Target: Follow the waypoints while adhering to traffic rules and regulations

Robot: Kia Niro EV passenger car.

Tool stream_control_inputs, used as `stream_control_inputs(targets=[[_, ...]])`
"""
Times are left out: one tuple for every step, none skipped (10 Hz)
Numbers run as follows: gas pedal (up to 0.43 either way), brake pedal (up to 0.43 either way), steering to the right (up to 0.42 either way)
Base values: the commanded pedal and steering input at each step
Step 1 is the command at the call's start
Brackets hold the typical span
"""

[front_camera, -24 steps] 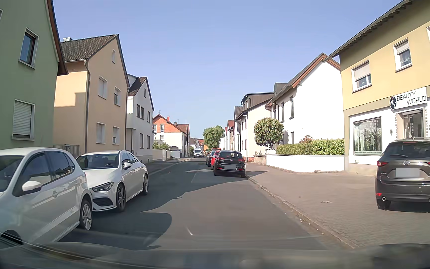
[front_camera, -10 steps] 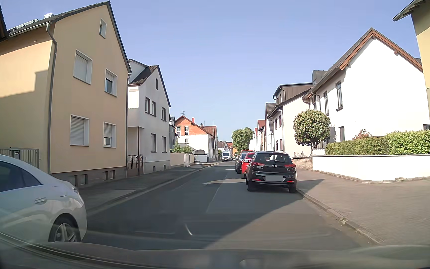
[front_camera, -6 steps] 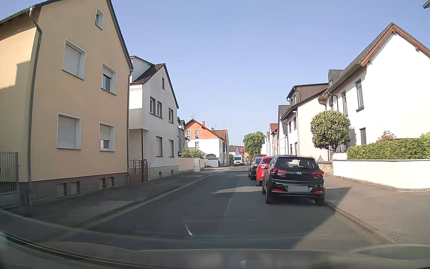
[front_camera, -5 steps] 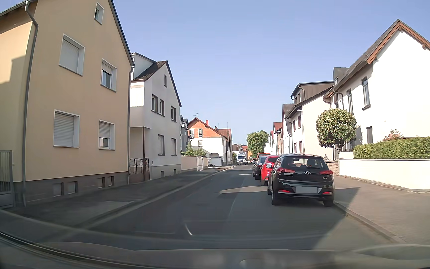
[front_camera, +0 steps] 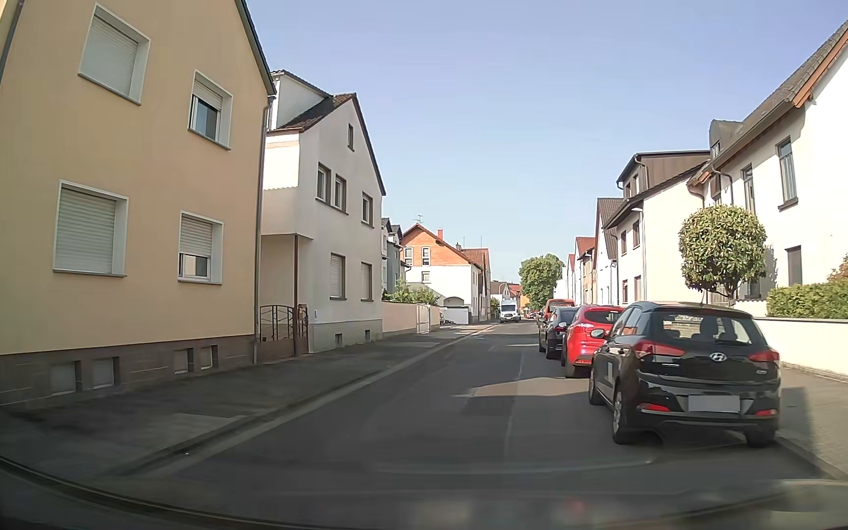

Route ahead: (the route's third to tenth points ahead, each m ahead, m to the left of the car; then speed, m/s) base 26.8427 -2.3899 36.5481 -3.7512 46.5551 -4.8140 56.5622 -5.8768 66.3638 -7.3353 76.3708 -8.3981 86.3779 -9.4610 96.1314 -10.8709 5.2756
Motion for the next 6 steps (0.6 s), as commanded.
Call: stream_control_inputs(targets=[[0.118, 0.030, -0.046], [0.118, 0.030, -0.030], [0.118, 0.030, -0.014], [0.118, 0.030, 0.003], [0.118, 0.030, 0.011], [0.118, 0.030, 0.018]])
